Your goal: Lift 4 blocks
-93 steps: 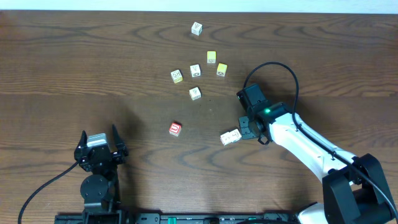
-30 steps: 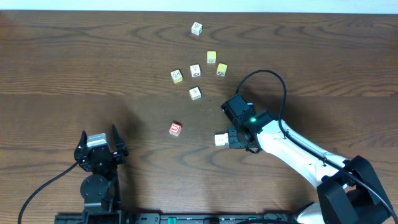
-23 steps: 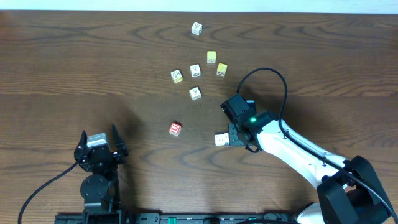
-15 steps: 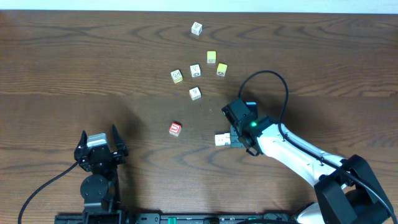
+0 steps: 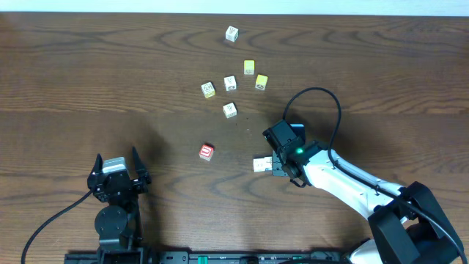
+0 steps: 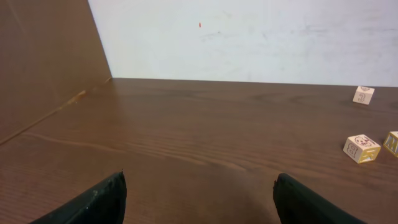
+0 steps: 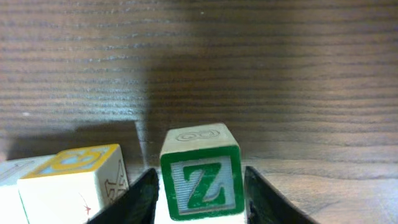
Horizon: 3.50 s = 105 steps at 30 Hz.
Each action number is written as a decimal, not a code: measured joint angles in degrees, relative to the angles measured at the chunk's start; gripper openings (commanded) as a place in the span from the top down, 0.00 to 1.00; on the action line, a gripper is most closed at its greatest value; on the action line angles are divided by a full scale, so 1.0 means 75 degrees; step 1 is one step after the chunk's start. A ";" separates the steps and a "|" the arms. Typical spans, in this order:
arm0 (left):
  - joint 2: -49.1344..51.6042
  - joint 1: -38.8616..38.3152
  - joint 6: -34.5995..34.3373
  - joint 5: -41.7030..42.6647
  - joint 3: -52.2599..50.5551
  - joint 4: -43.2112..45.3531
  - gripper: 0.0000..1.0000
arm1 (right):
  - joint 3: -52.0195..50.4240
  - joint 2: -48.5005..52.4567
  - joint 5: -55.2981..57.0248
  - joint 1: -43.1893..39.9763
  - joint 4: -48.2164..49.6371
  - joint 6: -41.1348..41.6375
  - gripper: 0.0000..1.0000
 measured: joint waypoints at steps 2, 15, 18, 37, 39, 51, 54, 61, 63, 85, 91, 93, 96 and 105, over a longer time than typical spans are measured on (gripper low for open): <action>0.0000 0.0000 0.0000 0.0000 0.0000 0.0000 0.24 | 0.0000 0.0000 0.0003 0.0000 0.0000 -0.0003 0.50; 0.0000 0.0000 0.0000 0.0000 0.0000 0.0000 0.24 | 0.0000 0.0000 0.0009 0.0000 0.0017 -0.0006 0.48; 0.0000 0.0000 0.0000 0.0000 0.0000 0.0000 0.24 | 0.0000 0.0000 0.0058 0.0000 0.0096 -0.0006 0.50; 0.0000 0.0000 0.0000 0.0000 0.0000 0.0000 0.24 | -0.0003 0.0000 0.0038 -0.0731 0.0697 -0.0420 0.60; 0.0000 0.0000 0.0000 0.0000 0.0000 0.0000 0.24 | -0.0003 0.0000 -0.0076 -0.0772 0.0845 -0.0583 0.59; 0.0000 0.0000 0.0000 0.0000 0.0000 0.0000 0.24 | 0.0000 0.0000 -0.0391 -0.0807 0.1145 -0.1037 0.74; 0.0000 0.0000 0.0000 0.0000 0.0000 0.0000 0.24 | 0.0117 0.0003 -0.0414 -0.0901 0.0988 -0.1172 0.85; 0.0000 0.0000 0.0000 0.0000 0.0000 0.0000 0.24 | 0.1093 0.0006 -0.0393 -0.1367 0.0169 -0.1303 0.99; 0.0000 0.0000 0.0000 0.0000 0.0000 0.0000 0.24 | 0.1186 0.0006 -0.0385 -0.1454 -0.0157 -0.1303 0.99; 0.0000 0.0000 0.0000 0.0000 0.0000 0.0000 0.24 | 0.1154 0.0009 -0.0577 -0.1370 -0.1483 -0.0892 0.99; 0.0000 0.0000 0.0000 0.0003 0.0000 0.0000 0.24 | 0.0749 0.0009 -0.0592 -0.1326 -0.0752 -0.0833 0.99; 0.0000 0.0000 0.0000 0.0000 0.0000 0.0000 0.24 | 0.0595 0.0009 -0.0595 -0.1323 -0.0664 -0.0831 0.99; 0.0000 0.0000 0.0000 0.0000 0.0000 0.0000 0.24 | 0.0484 0.0009 -0.0595 -0.1323 -0.0664 -0.0816 0.99; 0.0000 0.0000 0.0000 0.0000 0.0000 0.0000 0.24 | 0.0478 0.0009 -0.0600 -0.1323 -0.0647 -0.0813 0.99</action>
